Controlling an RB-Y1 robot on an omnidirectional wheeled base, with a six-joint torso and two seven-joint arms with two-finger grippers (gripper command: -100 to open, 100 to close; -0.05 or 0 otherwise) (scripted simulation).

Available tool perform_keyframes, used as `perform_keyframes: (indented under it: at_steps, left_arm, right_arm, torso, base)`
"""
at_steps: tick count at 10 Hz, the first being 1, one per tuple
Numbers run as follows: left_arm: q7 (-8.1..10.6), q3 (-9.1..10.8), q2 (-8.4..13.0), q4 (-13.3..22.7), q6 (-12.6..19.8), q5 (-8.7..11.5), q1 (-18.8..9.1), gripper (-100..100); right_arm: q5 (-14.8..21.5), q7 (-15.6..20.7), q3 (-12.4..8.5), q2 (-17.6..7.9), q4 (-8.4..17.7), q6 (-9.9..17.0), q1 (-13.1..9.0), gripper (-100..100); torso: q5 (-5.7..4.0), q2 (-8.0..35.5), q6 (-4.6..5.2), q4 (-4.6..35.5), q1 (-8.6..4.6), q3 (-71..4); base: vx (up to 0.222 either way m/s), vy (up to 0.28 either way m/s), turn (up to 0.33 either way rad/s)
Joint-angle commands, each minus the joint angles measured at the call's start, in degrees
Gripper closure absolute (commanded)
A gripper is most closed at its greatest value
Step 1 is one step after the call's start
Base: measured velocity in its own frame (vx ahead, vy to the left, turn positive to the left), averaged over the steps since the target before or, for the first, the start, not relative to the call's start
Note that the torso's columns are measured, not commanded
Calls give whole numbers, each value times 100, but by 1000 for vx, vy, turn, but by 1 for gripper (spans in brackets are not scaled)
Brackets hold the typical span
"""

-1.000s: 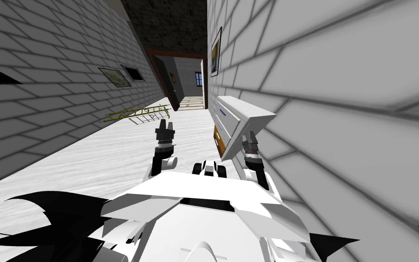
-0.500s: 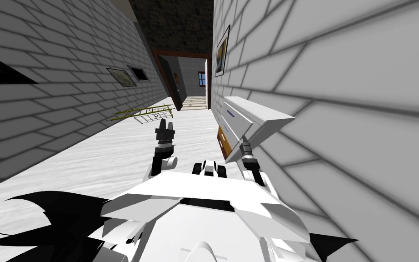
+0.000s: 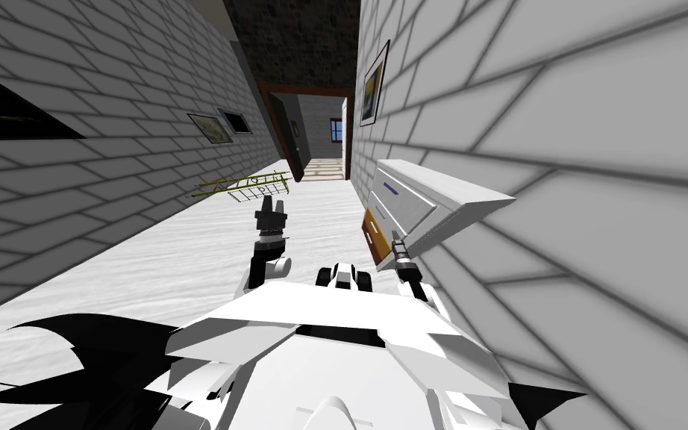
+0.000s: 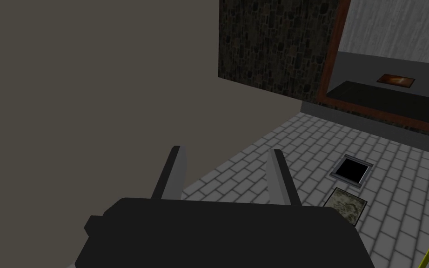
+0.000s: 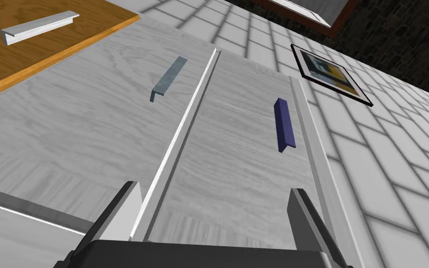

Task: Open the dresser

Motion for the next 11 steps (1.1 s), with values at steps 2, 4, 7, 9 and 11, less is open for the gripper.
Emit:
perform_keyframes:
  at_steps: [2,4,7,9,11]
  left_arm:
    - [0,0,0,0,0,0,0,0]
    - [0,1,1,0,0,0,0,0]
    - [0,0,0,0,0,0,0,0]
    - [0,0,0,0,0,0,0,0]
    - [0,0,0,0,0,0,0,0]
  right_arm:
    - [488,78,46,-123,606,549,-97,-100]
    - [718,113,59,-189,881,860,-134,-100]
    - [950,150,68,-257,1216,1247,-177,-100]
    - [1183,189,72,-328,1517,1536,-225,-100]
    - [1416,231,71,-400,1817,1823,-280,-100]
  torso:
    - [-3,0,0,0,-9,0]
    - [-5,10,1,2,-14,6]
    - [0,2,-3,1,15,2]
    - [-3,6,-2,2,-1,4]
    - [-4,-1,-2,0,-3,0]
  base:
    - [58,143,50]
    - [67,130,64]
    - [67,151,62]
    - [66,140,71]
    - [82,129,66]
